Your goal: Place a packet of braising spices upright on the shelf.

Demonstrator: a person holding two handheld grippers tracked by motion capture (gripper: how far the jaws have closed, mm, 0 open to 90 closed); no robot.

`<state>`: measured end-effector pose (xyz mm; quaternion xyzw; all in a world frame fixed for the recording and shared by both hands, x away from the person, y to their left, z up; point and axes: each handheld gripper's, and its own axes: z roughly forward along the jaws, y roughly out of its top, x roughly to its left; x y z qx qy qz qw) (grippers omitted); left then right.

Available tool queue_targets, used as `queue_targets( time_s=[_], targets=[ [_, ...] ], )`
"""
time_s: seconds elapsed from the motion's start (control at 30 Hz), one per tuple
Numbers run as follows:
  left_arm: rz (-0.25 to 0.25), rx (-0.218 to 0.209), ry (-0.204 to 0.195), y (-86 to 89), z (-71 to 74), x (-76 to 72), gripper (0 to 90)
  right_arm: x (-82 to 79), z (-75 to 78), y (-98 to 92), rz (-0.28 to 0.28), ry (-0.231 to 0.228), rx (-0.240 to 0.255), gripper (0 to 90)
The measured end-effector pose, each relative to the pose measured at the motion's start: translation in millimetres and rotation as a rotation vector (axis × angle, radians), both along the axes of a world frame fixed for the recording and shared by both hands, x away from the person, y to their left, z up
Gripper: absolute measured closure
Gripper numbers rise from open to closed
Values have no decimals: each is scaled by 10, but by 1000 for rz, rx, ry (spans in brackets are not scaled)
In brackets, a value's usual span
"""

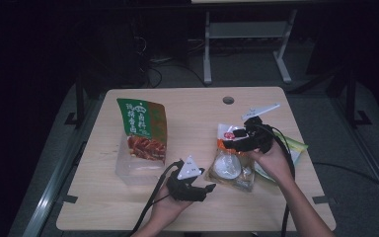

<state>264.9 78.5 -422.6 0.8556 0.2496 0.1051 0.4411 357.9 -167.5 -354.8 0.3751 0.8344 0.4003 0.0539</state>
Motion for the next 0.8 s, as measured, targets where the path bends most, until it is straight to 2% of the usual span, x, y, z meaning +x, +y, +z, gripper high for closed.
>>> queue_targets(
  time_s=[0.07,0.37,0.47,0.6,0.7,0.8],
  targets=[
    [11,-11,15,-58,-20,55,387,-8,-37,-102,-21,10,-11,348],
    [39,39,21,-226,-152,225,365,-22,-202,-450,-95,46,-36,344],
    [53,32,40,-262,-206,289,355,-27,-255,-540,-118,57,-47,346],
    [74,44,52,-307,-253,352,355,-26,-334,-648,-150,76,-57,344],
    [78,59,60,-341,-280,394,379,-15,-400,-725,-169,92,-63,343],
    [77,70,68,-372,-297,423,444,-1,-466,-786,-185,116,-61,340]
  ],
)
